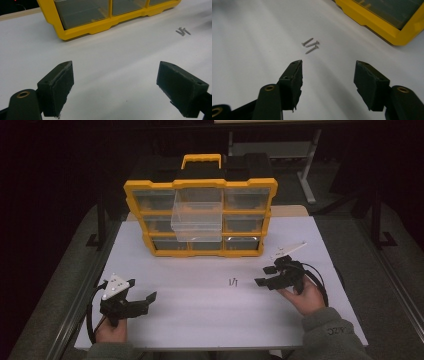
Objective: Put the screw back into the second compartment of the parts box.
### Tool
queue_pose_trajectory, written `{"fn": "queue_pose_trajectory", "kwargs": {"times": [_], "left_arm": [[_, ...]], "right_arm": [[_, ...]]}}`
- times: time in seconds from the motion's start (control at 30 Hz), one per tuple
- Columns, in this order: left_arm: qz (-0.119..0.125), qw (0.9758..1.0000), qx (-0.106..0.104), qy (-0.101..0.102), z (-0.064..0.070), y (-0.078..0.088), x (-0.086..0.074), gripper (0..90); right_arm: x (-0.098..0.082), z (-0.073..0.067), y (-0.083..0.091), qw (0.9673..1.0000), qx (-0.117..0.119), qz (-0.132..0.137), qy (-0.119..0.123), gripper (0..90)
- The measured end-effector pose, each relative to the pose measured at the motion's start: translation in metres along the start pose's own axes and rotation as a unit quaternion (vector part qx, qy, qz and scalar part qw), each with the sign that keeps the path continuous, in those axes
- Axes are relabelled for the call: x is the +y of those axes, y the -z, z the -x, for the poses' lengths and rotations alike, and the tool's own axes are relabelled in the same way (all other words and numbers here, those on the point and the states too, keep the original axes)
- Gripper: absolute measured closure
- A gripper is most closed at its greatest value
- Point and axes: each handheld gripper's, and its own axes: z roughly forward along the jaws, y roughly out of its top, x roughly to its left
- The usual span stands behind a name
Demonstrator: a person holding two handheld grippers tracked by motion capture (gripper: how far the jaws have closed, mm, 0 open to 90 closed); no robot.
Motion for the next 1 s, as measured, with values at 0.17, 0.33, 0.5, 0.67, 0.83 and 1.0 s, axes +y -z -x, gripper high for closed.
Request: {"fn": "queue_pose_trajectory", "kwargs": {"times": [0.17,0.33,0.5,0.67,0.83,1.0], "left_arm": [[0.001,1.0,0.0,0.0,-0.001,0.0,0.0,13.9],[0.0,1.0,-0.001,0.001,-0.002,0.0,0.0,13.9],[0.001,1.0,-0.001,0.001,-0.002,0.0,0.0,13.9],[-0.002,1.0,-0.002,0.0,-0.002,0.0,0.0,13.9],[0.003,1.0,-0.003,0.003,-0.002,-0.001,0.0,13.9],[-0.004,1.0,-0.002,0.003,-0.002,0.0,0.0,13.9]], "right_arm": [[0.015,-0.002,-0.013,0.9998,0.002,-0.016,0.008,46.0],[0.028,-0.005,-0.029,0.9992,0.005,-0.038,-0.01,49.8],[0.038,-0.011,-0.045,0.9982,0.009,-0.06,-0.001,53.3],[0.043,-0.017,-0.059,0.9971,0.006,-0.075,0.009,57.9],[0.044,-0.018,-0.072,0.9961,0.005,-0.088,-0.003,63.5],[0.043,-0.019,-0.082,0.9948,0.0,-0.101,-0.012,67.2]]}}
